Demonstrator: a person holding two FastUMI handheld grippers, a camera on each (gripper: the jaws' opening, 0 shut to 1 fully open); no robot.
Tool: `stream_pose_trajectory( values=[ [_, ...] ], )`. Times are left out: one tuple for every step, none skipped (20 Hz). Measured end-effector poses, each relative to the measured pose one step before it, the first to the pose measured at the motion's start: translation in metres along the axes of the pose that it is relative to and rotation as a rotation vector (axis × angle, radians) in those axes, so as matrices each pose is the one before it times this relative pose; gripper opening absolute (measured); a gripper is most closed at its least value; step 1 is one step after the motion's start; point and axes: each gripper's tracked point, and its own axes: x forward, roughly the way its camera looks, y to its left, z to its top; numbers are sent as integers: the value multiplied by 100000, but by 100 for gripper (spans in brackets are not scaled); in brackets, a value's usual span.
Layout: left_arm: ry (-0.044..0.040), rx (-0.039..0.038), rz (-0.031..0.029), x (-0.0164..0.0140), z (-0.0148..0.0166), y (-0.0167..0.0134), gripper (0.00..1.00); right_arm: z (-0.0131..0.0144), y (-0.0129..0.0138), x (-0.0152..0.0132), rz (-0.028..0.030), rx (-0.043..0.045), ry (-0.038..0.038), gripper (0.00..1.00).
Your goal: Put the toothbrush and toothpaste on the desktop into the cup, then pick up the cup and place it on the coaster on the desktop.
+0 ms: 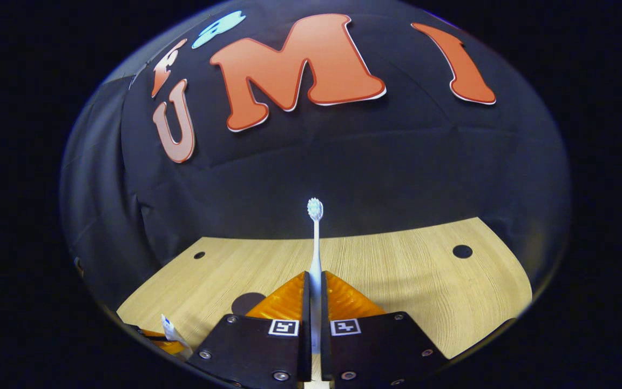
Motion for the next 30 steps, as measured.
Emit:
stream_pose_trajectory(
  values=[
    [-409,259,113,-36,339,-25,17,-62,-261,488,-192,966,-444,7],
    [-508,398,-25,-197,214,-204,17,-134,-244,319,563,876,-199,7],
    [-671,332,-235,-57,285,-201,18,-29,-156,439,200,544,-350,7],
    [-740,-62,-402,-58,192,-282,17,-5,-184,429,41,230,-923,7],
    [-808,-331,-458,37,385,-263,17,319,-187,372,75,-3,-1773,7],
    [-625,-296,-365,123,360,-209,17,305,-95,322,-37,-516,-2105,7],
    [-505,-186,-224,9,238,-200,17,355,-64,376,-47,-596,-2287,7],
    [-809,77,-100,-246,266,-213,17,224,100,256,666,-464,-2181,7],
    [-511,108,148,-167,311,-152,17,115,106,380,500,-436,-1610,7],
    [-584,-31,186,-446,108,-74,17,-83,1,260,358,-604,-1031,7],
    [-332,-143,-73,-312,290,-166,17,-116,16,254,366,-930,-720,7],
    [-496,-198,-220,-312,277,-100,17,-197,138,213,217,-1241,-826,7],
    [-442,-113,-294,-403,400,-241,17,-173,-103,267,50,-1240,-814,7],
    [-599,-137,-260,-18,303,-266,17,-173,-82,118,153,-1165,-1021,7],
    [-199,12,-83,-135,423,-238,17,-116,-111,201,78,-863,-1075,7],
    [-410,6,-91,-139,313,-154,17,-165,-9,188,311,-507,-1006,7],
    [-315,-72,-59,-125,367,-143,17,-118,-49,156,514,-552,-700,7],
    [-191,-20,54,-268,364,-74,17,-433,-52,19,379,-453,192,7],
    [-123,-118,6,-135,360,-104,17,-253,10,58,608,-143,-28,7],
    [86,-9,12,-108,209,-183,17,-242,-51,72,463,-104,-181,7],
    [-64,-51,-59,-80,351,-156,17,-266,-50,32,184,-233,-188,7],
    [-108,-38,-167,9,361,-208,17,-298,-194,69,-130,-308,-163,7],
    [-201,-40,-97,-69,510,-151,17,-372,-158,105,-107,-109,209,7],
    [-265,114,-288,-106,541,-90,17,-471,-106,65,-43,446,413,7],
    [-353,8,-216,-83,637,-60,17,-461,-80,0,86,555,712,7],
    [-581,231,-509,-21,742,-283,17,-573,-124,-47,-353,557,735,7],
    [-740,136,-371,18,863,-159,17,-402,0,28,-45,35,557,7],
    [-834,37,-383,23,812,-194,17,-308,1,-125,-124,-570,138,7],
    [-893,63,-677,319,758,-302,17,-190,39,-96,79,-990,-140,7],
    [-1011,30,-640,235,794,-288,17,-102,29,-109,-71,-879,-147,7]
  ],
)
